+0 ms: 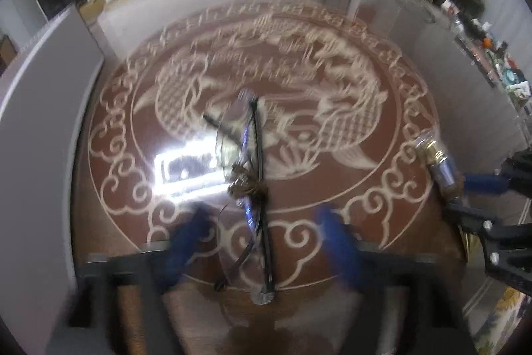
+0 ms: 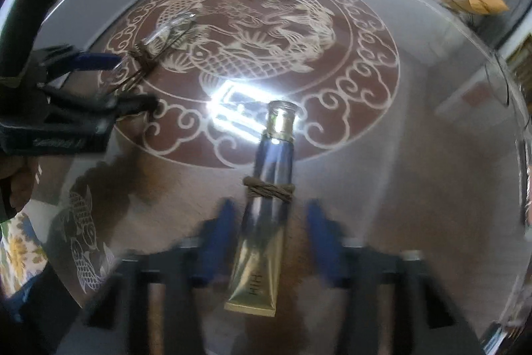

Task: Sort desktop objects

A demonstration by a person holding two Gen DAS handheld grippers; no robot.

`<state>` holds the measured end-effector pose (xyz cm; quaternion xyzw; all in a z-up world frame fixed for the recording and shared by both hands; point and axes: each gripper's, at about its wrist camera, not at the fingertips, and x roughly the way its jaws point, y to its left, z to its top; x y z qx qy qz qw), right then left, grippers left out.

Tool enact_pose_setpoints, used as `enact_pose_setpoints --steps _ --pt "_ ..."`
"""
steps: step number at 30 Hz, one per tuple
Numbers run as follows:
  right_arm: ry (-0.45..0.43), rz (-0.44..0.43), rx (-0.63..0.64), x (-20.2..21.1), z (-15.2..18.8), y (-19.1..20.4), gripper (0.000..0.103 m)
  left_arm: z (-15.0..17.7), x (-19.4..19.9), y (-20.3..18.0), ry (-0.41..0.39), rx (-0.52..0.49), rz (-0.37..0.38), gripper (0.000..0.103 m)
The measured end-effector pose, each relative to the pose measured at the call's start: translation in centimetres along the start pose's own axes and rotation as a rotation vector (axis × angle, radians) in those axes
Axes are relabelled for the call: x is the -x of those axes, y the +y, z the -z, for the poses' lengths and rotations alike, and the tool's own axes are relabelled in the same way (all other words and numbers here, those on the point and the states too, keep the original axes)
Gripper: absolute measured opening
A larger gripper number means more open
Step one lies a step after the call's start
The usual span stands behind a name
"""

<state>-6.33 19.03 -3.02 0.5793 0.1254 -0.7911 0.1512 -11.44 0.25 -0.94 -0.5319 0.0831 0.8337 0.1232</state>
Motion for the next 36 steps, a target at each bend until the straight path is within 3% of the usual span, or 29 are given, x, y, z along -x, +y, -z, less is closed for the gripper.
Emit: enact_pose_setpoints --steps 2,5,7,15,20,24,30,32,33,36 --pt "-0.007 0.034 0.018 0.4 0.3 0.6 0.027 0.4 0.7 0.3 -0.015 0.021 0.054 0.025" --pt "-0.046 0.018 -0.016 1.4 1.1 0.5 0.027 2.0 3.5 0.8 -0.113 0.059 0.096 0.023" --pt "-0.081 0.005 -0.035 2.6 1.7 0.6 0.027 3.9 6.2 1.4 -0.196 0.086 0.123 0.013" --pt "-0.164 -0.017 0.003 6.6 -1.6 3.4 0.027 7.7 13.0 3.7 -0.377 0.145 0.120 0.013" --pt "-0.209 -0.008 0.045 9.1 -2.3 5.3 0.027 7.3 11.4 2.7 -0.291 0.067 0.150 0.016" --pt "-0.232 -0.045 0.000 10.4 -1.0 4.5 0.027 6.3 7.5 2.3 -0.189 0.100 0.199 0.043" --pt "-0.236 -0.093 -0.060 10.3 1.7 3.1 0.027 5.1 2.6 0.5 -0.079 0.069 0.112 0.043" --pt "-0.244 -0.098 -0.066 10.6 2.4 2.8 0.027 5.1 2.0 0.4 -0.090 0.067 0.095 0.041" --pt "-0.249 -0.101 -0.067 10.7 2.6 2.7 0.027 5.0 2.0 0.1 -0.091 0.066 0.087 0.025" --pt "-0.269 -0.108 -0.079 10.9 3.0 2.4 0.027 4.8 2.5 -0.3 -0.112 0.083 0.107 0.018"
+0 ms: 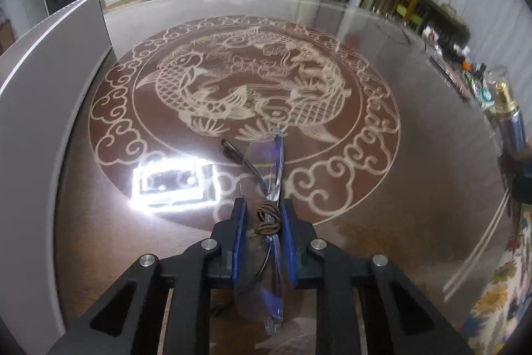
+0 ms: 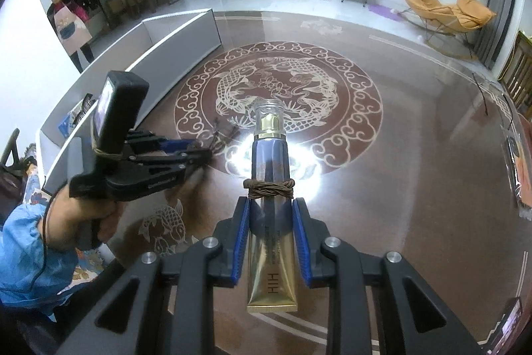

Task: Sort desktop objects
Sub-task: 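Carry the glasses and gold tube into the bin and open both tools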

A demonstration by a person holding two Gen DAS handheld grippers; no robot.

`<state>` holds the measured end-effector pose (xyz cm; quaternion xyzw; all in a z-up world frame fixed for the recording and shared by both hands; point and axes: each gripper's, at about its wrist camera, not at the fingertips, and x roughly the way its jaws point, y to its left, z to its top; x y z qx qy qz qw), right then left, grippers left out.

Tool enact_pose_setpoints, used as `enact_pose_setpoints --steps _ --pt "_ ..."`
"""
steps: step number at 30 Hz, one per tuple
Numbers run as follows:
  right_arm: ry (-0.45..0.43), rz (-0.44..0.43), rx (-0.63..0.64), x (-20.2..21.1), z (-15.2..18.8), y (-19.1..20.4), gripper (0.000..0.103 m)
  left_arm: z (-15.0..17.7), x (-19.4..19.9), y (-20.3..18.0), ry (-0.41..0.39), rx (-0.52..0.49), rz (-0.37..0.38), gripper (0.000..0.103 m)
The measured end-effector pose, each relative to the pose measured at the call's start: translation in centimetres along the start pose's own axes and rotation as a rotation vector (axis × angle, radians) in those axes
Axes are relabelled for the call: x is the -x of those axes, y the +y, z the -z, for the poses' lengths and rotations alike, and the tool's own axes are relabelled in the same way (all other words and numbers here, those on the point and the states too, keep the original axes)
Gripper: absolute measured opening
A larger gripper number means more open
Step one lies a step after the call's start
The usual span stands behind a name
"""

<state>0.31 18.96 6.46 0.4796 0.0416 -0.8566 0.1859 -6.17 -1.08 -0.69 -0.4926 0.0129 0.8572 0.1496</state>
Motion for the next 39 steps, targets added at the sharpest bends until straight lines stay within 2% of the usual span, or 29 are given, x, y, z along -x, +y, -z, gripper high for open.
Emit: enact_pose_setpoints --steps 5,15,17,21,23,25,27,30,34,38,39 --pt "-0.030 0.000 -0.017 1.3 0.4 -0.5 0.027 0.2 3.8 1.0 -0.102 0.090 0.068 0.013" --pt "-0.035 0.002 0.000 0.6 -0.9 0.4 0.027 1.5 17.0 3.8 -0.375 0.183 0.127 0.013" --pt "-0.053 -0.015 0.016 0.6 -1.9 1.5 0.027 1.9 20.3 5.3 -0.433 0.201 0.125 0.013" --pt "-0.084 -0.083 0.055 0.1 -5.0 5.0 0.027 3.0 26.0 10.5 -0.500 0.239 0.041 0.013" --pt "-0.099 -0.133 0.082 -0.4 -7.1 7.7 0.027 3.6 27.3 13.7 -0.491 0.279 -0.010 0.013" --pt "-0.113 -0.193 0.116 -0.9 -9.4 11.0 0.027 4.1 27.6 17.8 -0.459 0.335 -0.095 0.013" --pt "-0.120 -0.266 0.160 -1.7 -12.0 15.1 0.027 4.2 26.7 21.1 -0.401 0.396 -0.112 0.013" --pt "-0.103 -0.345 0.204 -3.8 -15.5 21.0 0.027 4.2 24.2 23.9 -0.314 0.419 -0.164 0.013" --pt "0.006 -0.420 0.220 -8.6 -18.3 27.2 0.027 4.5 20.9 26.0 -0.194 0.453 -0.171 0.013" --pt "0.138 -0.390 0.276 -13.9 -18.4 31.2 0.027 6.0 18.7 26.7 -0.109 0.494 -0.197 0.015" --pt "0.160 -0.371 0.295 -15.1 -18.2 32.1 0.028 6.2 18.3 27.0 -0.086 0.508 -0.212 0.020"
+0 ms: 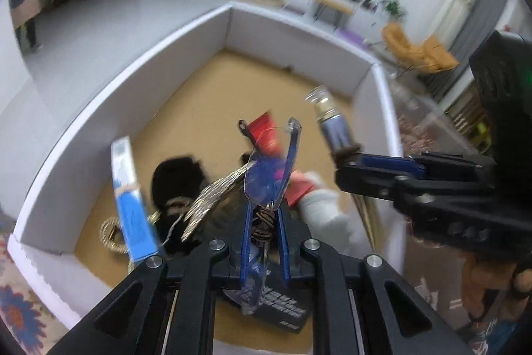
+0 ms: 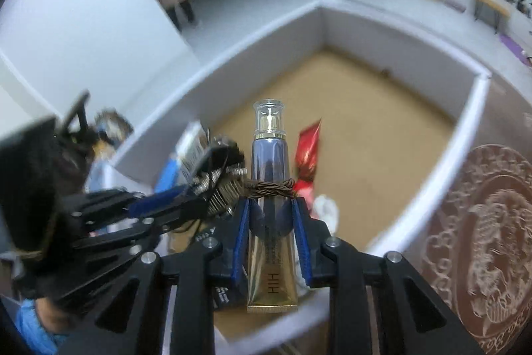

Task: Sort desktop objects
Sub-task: 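Carry the glasses and gold tube into the bin and open both tools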

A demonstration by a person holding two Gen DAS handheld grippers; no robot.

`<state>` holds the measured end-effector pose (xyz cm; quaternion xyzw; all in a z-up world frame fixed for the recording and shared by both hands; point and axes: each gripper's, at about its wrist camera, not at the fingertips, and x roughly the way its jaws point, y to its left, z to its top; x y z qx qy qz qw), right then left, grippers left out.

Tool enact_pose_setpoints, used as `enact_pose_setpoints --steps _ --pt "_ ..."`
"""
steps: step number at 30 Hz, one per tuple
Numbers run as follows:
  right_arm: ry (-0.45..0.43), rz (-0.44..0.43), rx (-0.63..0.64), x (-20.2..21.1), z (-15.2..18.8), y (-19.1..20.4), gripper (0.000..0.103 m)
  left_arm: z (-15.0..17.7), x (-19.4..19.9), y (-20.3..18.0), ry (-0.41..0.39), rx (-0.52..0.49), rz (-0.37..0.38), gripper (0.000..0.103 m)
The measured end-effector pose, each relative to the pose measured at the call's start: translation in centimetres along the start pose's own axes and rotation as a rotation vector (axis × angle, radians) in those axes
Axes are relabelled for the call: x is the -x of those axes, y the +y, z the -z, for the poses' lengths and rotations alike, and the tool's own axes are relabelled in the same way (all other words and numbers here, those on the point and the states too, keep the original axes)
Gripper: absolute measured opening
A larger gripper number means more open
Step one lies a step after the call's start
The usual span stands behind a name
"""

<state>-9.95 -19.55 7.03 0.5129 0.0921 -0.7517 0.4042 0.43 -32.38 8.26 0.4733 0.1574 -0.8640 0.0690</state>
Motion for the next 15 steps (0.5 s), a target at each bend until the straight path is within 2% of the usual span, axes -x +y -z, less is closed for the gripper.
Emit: enact_pose_setpoints --steps 1,2,3,4,5,8,11,15 --pt "0.010 0.022 0.016 -0.9 -0.2 0.3 0.033 0.1 -0.2 0.3 0.005 0.013 -0.014 0.027" --pt "0.010 0.048 0.030 -1.6 -0.4 0.5 0.044 0.3 -0.1 0.4 0.000 0.018 -0.022 0.053" --pt "0.003 0.054 0.031 -1.7 -0.5 0.4 0.048 0.5 0.1 0.5 -0.017 0.022 -0.040 0.082" --pt "-0.012 0.055 0.029 -1.6 -0.6 0.2 0.057 0.7 0.5 0.5 -0.041 0.022 -0.057 0.090" --pt "-0.033 0.058 0.027 -1.1 -0.6 0.1 0.065 0.9 1.1 0.3 -0.077 0.015 -0.079 0.092" --pt "-0.078 0.106 0.061 0.9 -0.3 -0.1 0.076 1.1 2.4 -0.3 -0.158 -0.009 -0.152 0.092" --pt "-0.116 0.178 0.113 2.9 0.3 -0.3 0.086 1.4 3.4 -0.7 -0.217 0.029 -0.214 0.097" --pt "-0.119 0.214 0.141 4.6 1.2 -0.4 0.089 0.9 3.9 -0.7 -0.229 0.080 -0.182 0.100"
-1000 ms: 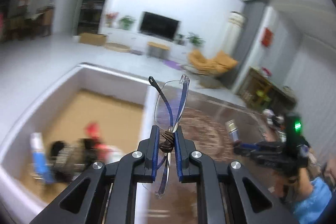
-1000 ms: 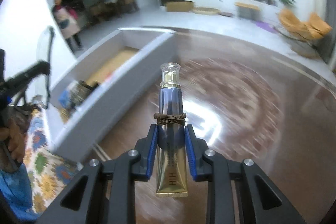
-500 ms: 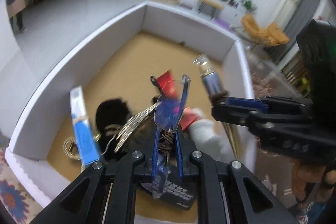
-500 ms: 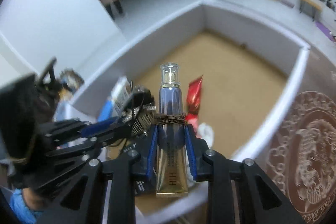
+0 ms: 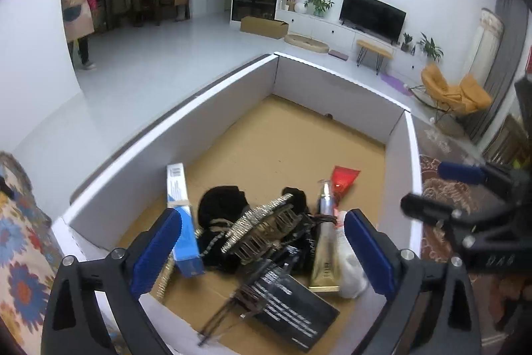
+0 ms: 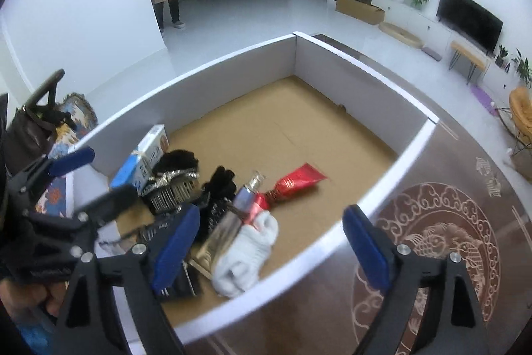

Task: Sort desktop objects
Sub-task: 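Carry the glasses and gold tube into the bin and open both tools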

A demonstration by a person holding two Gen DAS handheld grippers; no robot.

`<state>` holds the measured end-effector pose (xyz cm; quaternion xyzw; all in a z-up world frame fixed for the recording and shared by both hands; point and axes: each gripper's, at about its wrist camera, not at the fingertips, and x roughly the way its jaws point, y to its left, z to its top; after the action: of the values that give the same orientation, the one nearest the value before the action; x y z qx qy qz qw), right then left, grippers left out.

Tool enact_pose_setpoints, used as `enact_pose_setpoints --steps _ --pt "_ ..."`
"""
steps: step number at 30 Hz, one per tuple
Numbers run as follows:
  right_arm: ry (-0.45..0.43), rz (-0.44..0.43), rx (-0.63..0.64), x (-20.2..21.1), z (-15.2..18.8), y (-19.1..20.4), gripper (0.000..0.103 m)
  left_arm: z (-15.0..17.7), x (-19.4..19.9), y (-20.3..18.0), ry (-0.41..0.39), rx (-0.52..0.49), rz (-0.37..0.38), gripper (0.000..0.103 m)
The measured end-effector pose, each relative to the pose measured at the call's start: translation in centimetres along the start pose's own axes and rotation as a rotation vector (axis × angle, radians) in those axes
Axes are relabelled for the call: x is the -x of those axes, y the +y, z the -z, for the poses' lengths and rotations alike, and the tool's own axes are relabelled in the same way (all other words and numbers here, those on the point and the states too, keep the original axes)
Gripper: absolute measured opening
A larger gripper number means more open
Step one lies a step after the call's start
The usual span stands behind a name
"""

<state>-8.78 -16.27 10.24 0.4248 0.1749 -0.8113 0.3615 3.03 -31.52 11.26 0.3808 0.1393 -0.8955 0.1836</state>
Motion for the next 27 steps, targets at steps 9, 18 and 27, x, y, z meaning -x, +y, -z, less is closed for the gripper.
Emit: enact_pose_setpoints --steps 9,18,27 --pt "0.009 0.011 0.035 0.2 1.1 0.7 0.089 0.1 1.6 -0.2 -0.019 0.007 -0.098 0.102" --pt "0.013 0.004 0.053 0.2 1.2 1.2 0.089 -0.2 3.5 -0.9 -0.070 -0.034 -0.149 0.102" --pt "0.001 -0.004 0.022 0.0 1.6 0.1 0.089 -0.7 3.4 0.6 0.011 0.103 -0.033 0.103"
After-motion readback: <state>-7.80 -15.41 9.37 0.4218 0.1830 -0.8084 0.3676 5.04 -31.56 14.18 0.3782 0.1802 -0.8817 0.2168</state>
